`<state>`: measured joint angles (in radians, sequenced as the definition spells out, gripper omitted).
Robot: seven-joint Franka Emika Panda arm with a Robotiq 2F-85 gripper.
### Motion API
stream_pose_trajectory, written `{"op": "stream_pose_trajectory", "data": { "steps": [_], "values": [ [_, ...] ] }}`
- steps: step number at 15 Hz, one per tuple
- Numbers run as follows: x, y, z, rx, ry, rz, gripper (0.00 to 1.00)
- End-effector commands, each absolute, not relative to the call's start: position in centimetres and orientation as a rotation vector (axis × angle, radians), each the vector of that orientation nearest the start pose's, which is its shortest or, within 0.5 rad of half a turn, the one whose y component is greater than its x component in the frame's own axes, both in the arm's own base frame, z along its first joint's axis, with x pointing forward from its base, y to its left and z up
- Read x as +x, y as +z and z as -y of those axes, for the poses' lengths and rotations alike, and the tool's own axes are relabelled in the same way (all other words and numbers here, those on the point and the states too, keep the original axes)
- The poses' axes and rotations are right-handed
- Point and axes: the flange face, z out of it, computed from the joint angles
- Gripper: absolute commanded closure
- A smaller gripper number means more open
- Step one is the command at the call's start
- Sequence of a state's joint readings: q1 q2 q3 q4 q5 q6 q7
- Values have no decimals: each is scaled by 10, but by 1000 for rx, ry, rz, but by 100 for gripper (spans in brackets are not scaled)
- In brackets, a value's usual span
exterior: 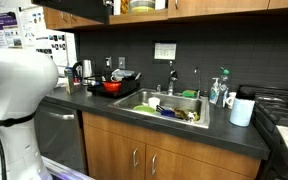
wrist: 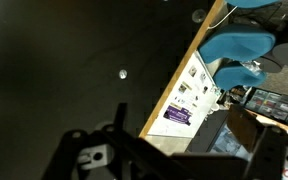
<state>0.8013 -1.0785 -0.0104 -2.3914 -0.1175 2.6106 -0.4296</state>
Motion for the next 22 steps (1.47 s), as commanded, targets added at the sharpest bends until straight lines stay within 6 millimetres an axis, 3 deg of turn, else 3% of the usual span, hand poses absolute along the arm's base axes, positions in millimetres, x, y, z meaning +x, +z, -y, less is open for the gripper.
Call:
{"op": "stream_pose_trajectory", "data": {
  "steps": [1, 9, 22],
  "values": [
    [169, 792, -177, -1941, -1818, 1407, 0],
    [170, 785, -213, -1977, -1809, 1359, 0],
    [159, 790, -235, -1897, -2302, 1134, 0]
  ]
}}
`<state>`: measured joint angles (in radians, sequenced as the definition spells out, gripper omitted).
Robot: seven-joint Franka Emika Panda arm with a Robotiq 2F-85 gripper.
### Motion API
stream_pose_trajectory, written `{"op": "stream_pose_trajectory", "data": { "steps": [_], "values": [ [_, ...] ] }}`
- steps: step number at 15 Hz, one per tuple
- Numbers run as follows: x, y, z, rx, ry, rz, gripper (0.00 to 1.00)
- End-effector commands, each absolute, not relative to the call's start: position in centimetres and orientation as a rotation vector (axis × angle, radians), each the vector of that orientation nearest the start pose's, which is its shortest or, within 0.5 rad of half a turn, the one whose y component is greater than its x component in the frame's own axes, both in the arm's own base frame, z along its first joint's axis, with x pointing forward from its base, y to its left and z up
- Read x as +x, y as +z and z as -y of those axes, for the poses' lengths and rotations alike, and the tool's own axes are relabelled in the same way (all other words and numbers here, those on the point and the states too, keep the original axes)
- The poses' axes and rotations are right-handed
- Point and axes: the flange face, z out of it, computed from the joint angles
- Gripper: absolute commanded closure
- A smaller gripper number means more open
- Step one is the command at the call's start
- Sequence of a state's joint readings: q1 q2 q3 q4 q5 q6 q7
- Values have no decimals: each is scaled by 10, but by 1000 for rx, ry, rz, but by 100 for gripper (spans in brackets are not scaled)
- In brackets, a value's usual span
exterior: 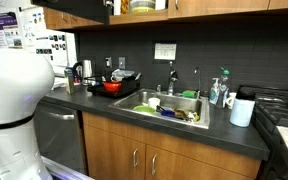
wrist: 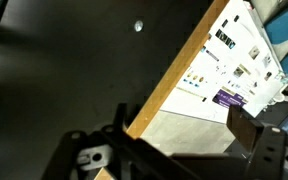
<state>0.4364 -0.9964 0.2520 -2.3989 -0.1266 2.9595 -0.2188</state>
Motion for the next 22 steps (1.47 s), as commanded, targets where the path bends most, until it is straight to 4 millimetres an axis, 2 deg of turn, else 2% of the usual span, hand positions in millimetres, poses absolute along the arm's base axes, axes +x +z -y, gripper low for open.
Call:
{"op": "stream_pose_trajectory", "data": {
  "steps": [1, 6, 13, 22],
  "values": [
    [159, 790, -236, -1892, -2332, 1115, 0],
    [162, 791, -234, -1887, -2502, 993, 0],
    [167, 795, -218, -1923, -2763, 746, 0],
    [162, 797, -203, -1952, -2980, 523, 0]
  ]
}}
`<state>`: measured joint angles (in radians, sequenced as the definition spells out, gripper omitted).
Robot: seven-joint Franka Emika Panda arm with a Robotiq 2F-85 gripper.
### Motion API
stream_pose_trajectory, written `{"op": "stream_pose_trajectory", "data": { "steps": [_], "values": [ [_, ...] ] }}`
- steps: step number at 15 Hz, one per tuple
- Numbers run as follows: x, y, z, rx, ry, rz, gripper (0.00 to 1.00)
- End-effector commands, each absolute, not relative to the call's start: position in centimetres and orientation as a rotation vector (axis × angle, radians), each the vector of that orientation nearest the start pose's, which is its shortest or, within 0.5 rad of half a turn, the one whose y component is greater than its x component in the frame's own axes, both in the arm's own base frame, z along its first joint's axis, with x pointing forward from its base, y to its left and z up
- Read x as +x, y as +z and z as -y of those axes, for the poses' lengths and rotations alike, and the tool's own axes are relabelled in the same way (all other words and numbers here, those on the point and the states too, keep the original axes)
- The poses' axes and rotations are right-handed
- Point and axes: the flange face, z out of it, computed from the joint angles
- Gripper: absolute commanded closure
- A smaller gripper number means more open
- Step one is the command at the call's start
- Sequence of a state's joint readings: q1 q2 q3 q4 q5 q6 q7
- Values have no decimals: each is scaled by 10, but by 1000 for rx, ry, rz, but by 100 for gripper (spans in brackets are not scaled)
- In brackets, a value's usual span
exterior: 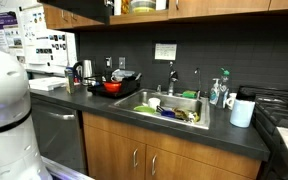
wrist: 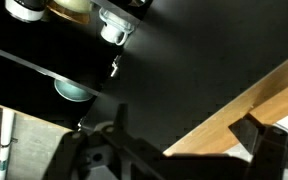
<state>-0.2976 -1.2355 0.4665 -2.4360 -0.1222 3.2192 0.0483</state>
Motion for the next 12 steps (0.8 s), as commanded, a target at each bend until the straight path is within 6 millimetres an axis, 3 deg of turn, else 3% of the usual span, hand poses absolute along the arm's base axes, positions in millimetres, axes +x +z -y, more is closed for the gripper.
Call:
{"op": "stream_pose_trajectory", "data": {
  "steps": [1, 8, 12],
  "values": [
    [163, 798, -201, -1958, -3004, 503, 0],
    [182, 796, -194, -2038, -3093, 457, 0],
    [203, 795, -184, -2133, -3099, 421, 0]
  ]
}}
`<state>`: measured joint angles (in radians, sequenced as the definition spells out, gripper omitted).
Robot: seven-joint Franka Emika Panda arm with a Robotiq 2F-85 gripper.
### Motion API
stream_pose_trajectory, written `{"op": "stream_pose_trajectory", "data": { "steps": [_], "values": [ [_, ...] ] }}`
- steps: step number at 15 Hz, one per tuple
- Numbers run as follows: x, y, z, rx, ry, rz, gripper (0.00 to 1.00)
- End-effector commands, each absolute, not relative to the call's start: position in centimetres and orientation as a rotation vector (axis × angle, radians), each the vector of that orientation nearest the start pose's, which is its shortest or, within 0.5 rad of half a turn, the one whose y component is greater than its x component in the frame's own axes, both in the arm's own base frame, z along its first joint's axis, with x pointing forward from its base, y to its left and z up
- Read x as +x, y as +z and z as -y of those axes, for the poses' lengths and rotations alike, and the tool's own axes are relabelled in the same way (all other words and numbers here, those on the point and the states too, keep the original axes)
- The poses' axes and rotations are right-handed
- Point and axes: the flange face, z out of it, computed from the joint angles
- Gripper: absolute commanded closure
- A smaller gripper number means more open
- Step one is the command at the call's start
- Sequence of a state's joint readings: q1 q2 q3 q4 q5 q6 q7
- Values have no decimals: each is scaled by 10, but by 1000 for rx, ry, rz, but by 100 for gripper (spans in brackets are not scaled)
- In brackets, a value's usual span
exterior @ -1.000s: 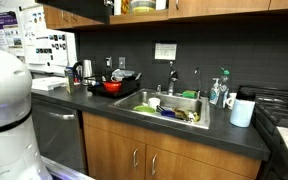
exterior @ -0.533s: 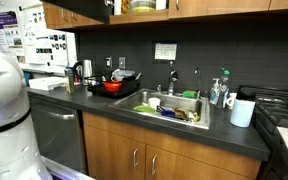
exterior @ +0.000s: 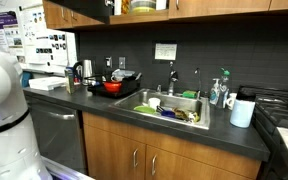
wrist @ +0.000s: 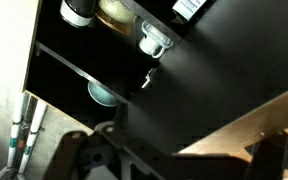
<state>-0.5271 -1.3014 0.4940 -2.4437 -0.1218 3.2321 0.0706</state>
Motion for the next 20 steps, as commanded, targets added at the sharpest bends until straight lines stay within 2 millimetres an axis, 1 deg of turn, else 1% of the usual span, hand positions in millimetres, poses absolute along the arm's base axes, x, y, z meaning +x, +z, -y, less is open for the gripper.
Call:
{"op": "stream_pose_trajectory", "data": {
  "steps": [1, 4, 6, 9, 11, 15, 20],
  "values": [
    [208, 796, -179, 1412, 2027, -260, 0],
    [219, 796, -166, 1407, 1983, -213, 0],
    [221, 799, -158, 1385, 1954, -166, 0],
    [225, 798, -149, 1343, 1908, -103, 0],
    [232, 797, -141, 1314, 1872, -58, 0],
    [240, 793, -122, 1264, 1829, 98, 0],
    [251, 788, -116, 1202, 1816, 239, 0]
  ]
}}
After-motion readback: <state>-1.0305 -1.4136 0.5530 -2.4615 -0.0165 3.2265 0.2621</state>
